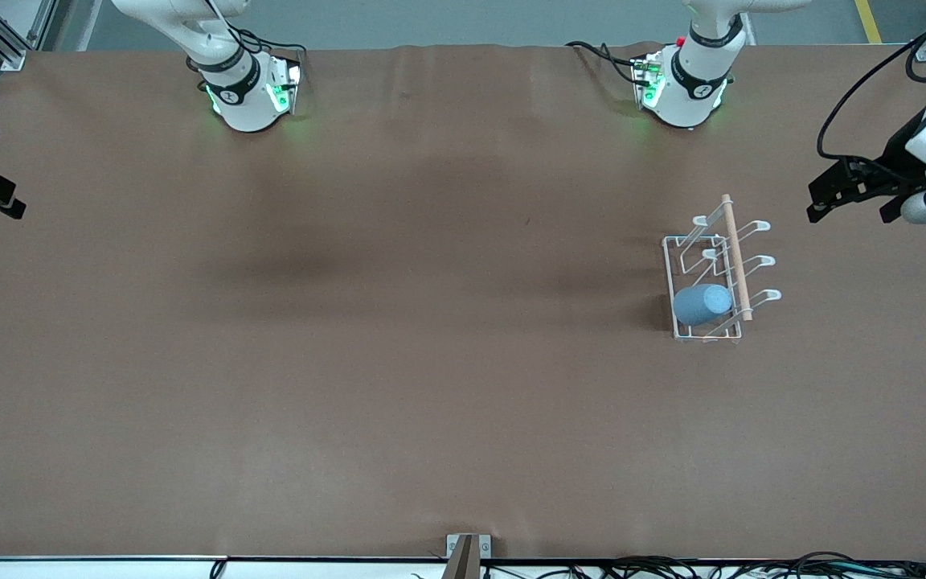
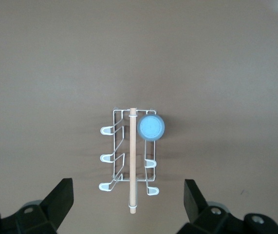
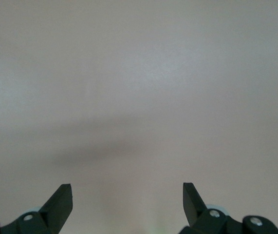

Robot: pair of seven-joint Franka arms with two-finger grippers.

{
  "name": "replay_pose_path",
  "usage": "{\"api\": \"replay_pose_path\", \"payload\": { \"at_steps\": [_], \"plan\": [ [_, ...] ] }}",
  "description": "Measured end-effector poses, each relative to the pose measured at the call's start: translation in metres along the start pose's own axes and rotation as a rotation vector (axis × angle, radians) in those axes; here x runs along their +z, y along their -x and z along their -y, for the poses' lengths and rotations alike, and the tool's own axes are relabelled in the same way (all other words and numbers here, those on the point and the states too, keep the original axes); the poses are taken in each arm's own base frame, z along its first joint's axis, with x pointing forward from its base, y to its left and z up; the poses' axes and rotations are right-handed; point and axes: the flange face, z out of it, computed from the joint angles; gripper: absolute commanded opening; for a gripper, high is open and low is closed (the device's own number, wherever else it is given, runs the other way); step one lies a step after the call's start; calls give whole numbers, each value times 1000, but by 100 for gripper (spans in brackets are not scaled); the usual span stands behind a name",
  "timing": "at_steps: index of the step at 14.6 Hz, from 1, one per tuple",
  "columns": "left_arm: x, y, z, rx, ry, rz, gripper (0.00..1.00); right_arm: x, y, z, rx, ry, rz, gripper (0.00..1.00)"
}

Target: Hang cup on cup holder

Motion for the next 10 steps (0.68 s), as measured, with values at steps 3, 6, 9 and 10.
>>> {"api": "replay_pose_path", "payload": {
  "at_steps": [3, 6, 9, 10],
  "plan": [
    [-7, -3, 1, -2, 2, -29, 100, 1, 1, -1, 1, 0, 9, 100],
    [-20, -9, 4, -8, 3, -32, 100, 1, 1, -1, 2, 0, 9, 100],
    [-29, -8, 12, -22, 2, 13, 100, 1, 1, -2, 4, 0, 9, 100],
    [-29, -7, 15, -36, 9, 21, 100, 1, 1, -2, 4, 0, 9, 100]
  ]
}}
